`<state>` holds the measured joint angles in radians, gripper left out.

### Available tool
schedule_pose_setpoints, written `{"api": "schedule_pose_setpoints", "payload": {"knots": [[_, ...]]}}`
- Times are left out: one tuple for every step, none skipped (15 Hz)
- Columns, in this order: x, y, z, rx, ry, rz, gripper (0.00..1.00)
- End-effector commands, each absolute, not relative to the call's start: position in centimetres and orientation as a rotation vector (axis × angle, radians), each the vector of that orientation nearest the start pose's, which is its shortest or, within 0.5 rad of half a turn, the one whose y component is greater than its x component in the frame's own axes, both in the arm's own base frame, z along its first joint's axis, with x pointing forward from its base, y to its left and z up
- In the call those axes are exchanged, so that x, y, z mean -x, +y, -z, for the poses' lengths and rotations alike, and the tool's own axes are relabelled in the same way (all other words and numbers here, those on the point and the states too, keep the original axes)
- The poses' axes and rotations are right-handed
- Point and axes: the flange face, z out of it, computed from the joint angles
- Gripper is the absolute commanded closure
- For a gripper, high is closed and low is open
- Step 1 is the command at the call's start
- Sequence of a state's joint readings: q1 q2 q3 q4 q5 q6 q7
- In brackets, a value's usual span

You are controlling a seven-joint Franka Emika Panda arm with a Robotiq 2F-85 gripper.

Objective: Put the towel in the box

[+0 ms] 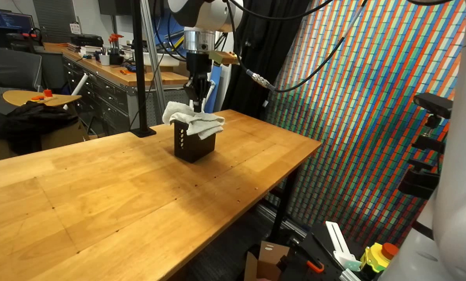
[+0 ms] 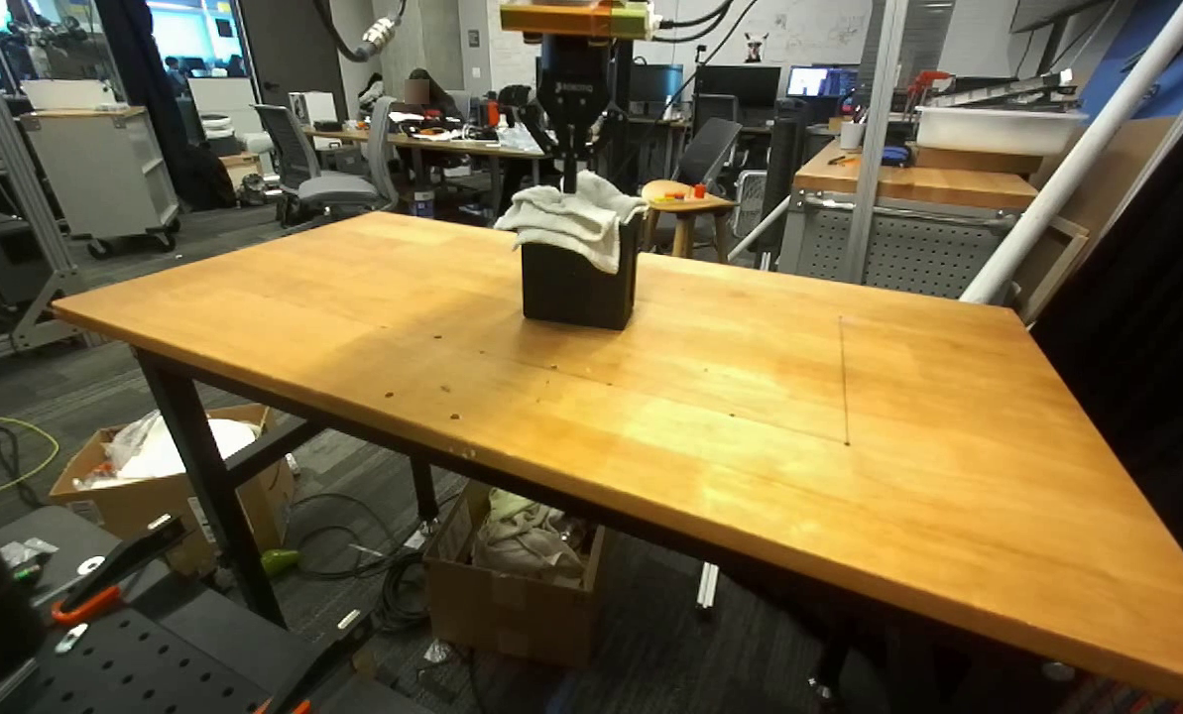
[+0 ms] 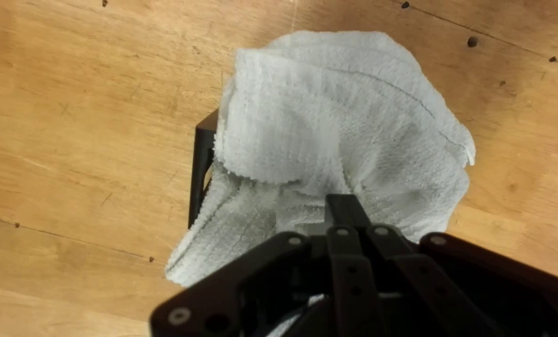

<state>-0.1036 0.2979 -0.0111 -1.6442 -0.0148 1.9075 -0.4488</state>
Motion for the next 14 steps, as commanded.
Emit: {"api": "schedule_pose_setpoints", "payload": {"knots": [[-64.9, -8.1, -43.1, 3.087, -0.533, -0.024, 1.00], [-65.1, -8.3, -42.7, 3.084, -0.535, -0.024, 1.00], [-65.3, -8.5, -42.3, 3.080, -0.533, -0.028, 1.00], [-65.5, -8.8, -41.6, 3.073, -0.530, -0.033, 1.00], [-65.6, -9.1, -40.9, 3.067, -0.523, -0.040, 1.00], [-65.7, -9.5, -40.0, 3.055, -0.517, -0.054, 1.00], [-65.7, -9.9, -39.2, 3.045, -0.510, -0.068, 1.00], [-65.8, -10.2, -38.4, 3.032, -0.504, -0.080, 1.00], [-65.9, -10.7, -37.6, 3.022, -0.497, -0.089, 1.00], [-65.9, -11.1, -36.9, 3.010, -0.488, -0.100, 1.00], [-66.0, -11.5, -36.3, 2.998, -0.482, -0.105, 1.00], [-66.0, -11.9, -35.7, 2.986, -0.473, -0.114, 1.00], [-66.0, -12.3, -35.4, 2.979, -0.465, -0.119, 1.00], [-66.0, -12.7, -35.2, 2.972, -0.458, -0.121, 1.00]]}}
